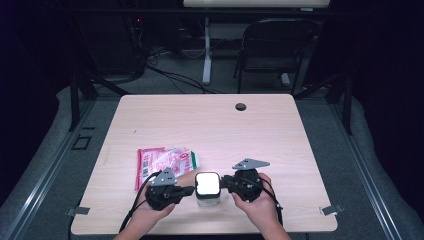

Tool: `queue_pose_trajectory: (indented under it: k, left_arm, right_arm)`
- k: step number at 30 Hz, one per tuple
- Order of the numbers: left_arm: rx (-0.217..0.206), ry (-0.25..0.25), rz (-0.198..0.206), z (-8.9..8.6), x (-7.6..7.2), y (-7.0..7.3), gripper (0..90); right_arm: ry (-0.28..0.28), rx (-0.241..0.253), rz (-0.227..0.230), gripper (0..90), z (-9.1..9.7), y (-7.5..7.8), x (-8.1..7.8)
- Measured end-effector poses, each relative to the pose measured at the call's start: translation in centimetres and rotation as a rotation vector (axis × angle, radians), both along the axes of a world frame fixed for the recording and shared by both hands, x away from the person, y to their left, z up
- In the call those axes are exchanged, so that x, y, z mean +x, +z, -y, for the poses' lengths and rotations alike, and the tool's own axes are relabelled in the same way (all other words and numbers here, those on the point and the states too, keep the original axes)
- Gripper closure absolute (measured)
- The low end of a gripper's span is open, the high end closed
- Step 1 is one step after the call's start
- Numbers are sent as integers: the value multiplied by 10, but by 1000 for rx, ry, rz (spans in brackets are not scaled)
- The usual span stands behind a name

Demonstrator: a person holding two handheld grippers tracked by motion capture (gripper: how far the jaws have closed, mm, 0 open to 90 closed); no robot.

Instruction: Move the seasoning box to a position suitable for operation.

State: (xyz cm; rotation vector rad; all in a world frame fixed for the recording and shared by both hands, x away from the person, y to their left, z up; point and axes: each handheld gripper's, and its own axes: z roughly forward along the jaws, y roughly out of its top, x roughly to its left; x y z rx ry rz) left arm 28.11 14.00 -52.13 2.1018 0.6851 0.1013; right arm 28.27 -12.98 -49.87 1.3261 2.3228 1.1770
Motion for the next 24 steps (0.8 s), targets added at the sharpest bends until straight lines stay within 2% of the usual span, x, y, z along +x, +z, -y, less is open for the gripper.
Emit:
queue_pose_trajectory:
  k: [2,6,10,12,16,18,20,21,24]
  left_arm:
    - [3,-2,-1,-1,0,1,900]
    - [-23,3,-2,0,0,4,900]
    - [-23,1,2,2,2,7,900]
    - [4,14,8,2,2,6,900]
    - [11,6,2,2,4,5,900]
    - [37,2,6,3,5,3,900]
    - [41,-2,3,4,5,2,900]
    - [64,11,13,4,5,-1,900]
    - [48,1,-8,3,6,-2,900]
  right_arm:
    - [2,-3,-1,819,1,0,0]
    - [-8,-11,7,746,2,0,0]
    - [9,-4,12,731,2,0,-3]
    - [12,-12,12,733,1,-1,-4]
    - [7,9,8,768,2,-2,-4]
    - [8,17,2,790,2,-3,-4]
    - [10,20,0,792,2,-3,-5]
    - [7,25,-3,798,1,-3,-6]
    - [9,26,0,797,1,-3,-6]
